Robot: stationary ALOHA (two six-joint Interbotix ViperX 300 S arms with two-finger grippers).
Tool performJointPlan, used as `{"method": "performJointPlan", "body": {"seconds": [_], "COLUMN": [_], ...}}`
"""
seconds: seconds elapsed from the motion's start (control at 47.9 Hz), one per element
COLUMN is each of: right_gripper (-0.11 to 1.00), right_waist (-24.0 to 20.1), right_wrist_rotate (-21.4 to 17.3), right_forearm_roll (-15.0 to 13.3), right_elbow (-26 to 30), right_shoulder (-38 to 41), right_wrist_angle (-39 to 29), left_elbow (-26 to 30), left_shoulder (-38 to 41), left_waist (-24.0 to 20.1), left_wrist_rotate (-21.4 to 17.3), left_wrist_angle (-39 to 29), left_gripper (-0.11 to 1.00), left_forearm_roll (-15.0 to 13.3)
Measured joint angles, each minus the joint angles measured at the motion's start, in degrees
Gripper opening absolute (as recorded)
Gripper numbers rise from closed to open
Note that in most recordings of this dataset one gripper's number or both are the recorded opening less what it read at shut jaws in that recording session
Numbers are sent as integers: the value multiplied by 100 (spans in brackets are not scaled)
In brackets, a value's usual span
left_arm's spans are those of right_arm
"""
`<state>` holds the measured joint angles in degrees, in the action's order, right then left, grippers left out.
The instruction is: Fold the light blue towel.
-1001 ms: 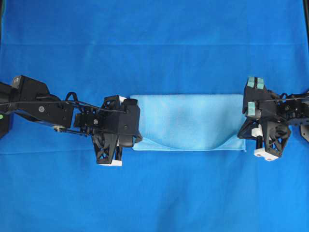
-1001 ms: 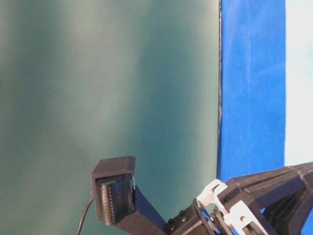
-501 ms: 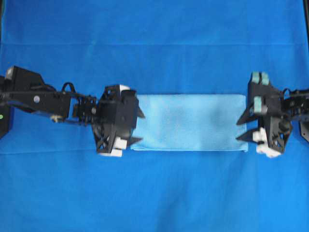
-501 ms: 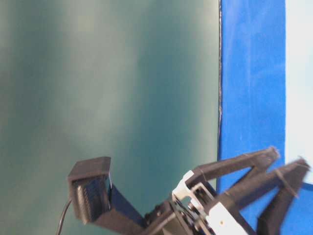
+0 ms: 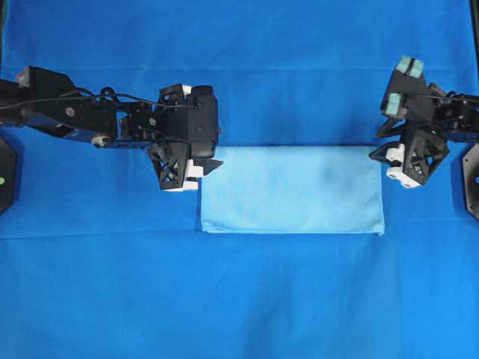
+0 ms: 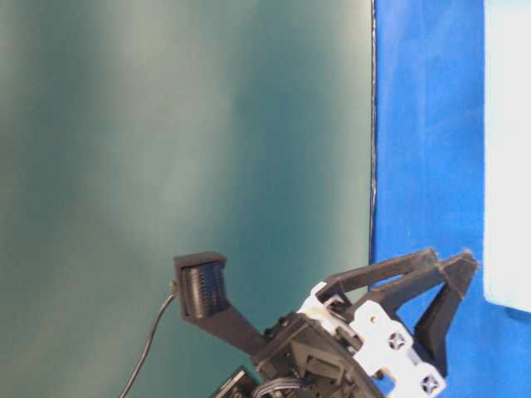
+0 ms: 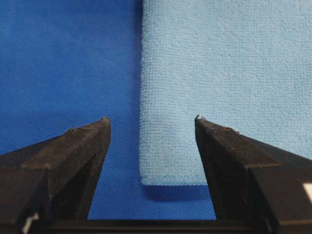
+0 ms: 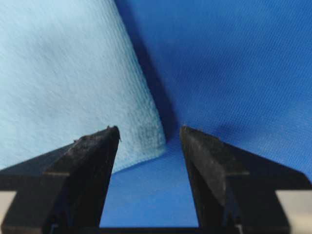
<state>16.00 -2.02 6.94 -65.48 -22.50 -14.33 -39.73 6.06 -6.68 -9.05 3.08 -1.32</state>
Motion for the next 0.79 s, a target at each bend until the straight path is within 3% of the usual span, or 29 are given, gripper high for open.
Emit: {"method": "performJointPlan", "body": {"seconds": [0.501, 0.605, 0.688, 0.793], "right_gripper": [58, 57, 51, 24], "right_waist": [176, 176, 176, 167], "right_wrist_rotate": [9, 9, 0, -18], "right_forearm_roll": [-167, -158, -167, -167], "right_elbow": [79, 88, 88, 97], "right_shoulder": [1020, 1028, 1028, 1055], "right_wrist_angle": [642, 633, 633, 510], "left_elbow": [62, 62, 79, 158], "left_shoulder": [694, 694, 694, 686], "left_waist": [-211, -202, -158, -132], "left_wrist_rotate": [9, 9, 53, 53], "left_wrist_angle": [105, 53, -97, -404], "left_gripper": [62, 53, 40, 18], "left_forearm_roll": [0, 0, 0, 0]}}
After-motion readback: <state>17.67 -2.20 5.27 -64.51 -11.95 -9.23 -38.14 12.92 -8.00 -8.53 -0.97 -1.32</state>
